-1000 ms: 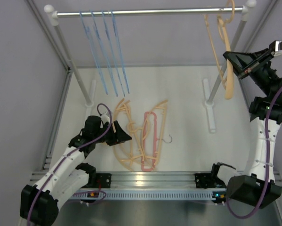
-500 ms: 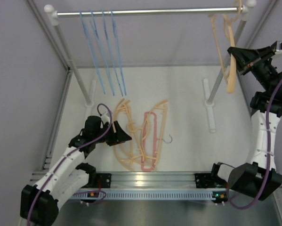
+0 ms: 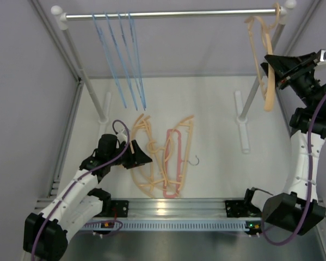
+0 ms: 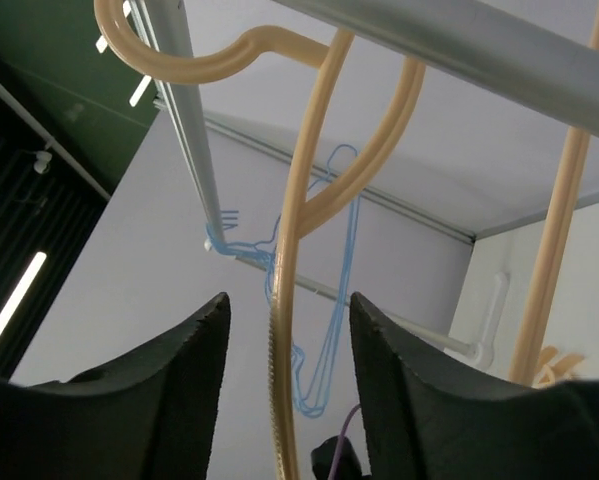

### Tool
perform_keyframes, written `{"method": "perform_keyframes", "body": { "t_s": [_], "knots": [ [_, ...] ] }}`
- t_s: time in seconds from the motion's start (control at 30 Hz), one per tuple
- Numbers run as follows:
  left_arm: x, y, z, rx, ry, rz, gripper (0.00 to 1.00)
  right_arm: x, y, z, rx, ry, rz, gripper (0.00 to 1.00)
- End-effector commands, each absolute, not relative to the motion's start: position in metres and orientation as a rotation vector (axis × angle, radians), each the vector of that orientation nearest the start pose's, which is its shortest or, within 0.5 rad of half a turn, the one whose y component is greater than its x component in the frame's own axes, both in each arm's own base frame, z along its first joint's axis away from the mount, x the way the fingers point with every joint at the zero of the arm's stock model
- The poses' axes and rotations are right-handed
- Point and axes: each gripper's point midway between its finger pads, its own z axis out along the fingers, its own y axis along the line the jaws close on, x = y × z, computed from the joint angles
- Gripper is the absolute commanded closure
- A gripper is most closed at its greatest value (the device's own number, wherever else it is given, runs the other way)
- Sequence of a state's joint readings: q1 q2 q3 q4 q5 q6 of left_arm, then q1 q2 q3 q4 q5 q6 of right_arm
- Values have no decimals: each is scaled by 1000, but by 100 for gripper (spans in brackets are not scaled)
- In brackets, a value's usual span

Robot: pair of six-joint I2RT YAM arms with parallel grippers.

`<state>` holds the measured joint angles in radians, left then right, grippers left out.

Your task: Organize the hangers

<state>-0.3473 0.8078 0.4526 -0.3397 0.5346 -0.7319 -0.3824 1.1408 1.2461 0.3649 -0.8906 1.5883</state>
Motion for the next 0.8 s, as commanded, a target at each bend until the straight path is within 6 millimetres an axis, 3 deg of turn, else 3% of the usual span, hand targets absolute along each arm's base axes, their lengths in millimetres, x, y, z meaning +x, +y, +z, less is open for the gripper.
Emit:
{"method": "perform_keyframes", "body": {
  "t_s": [0.0,0.23,0.53,0.63,0.77],
  "knots": [
    [181,-188,120,-112,2383,-1164,37,302,47,525,390,1360,1362,47],
    [179,-188,117,-108,2388,-1162,37,276,52,519,339,1403,1175,35],
    [178,-188,118,-93,2384,-1168,37,251,25,506,419,1470,759,30],
    [178,-189,118,-89,2384,-1170,37,241,22,510,396,1473,671,29],
    [178,-189,119,-90,2382,-1170,37,218,33,525,309,1468,594,29]
  ]
}}
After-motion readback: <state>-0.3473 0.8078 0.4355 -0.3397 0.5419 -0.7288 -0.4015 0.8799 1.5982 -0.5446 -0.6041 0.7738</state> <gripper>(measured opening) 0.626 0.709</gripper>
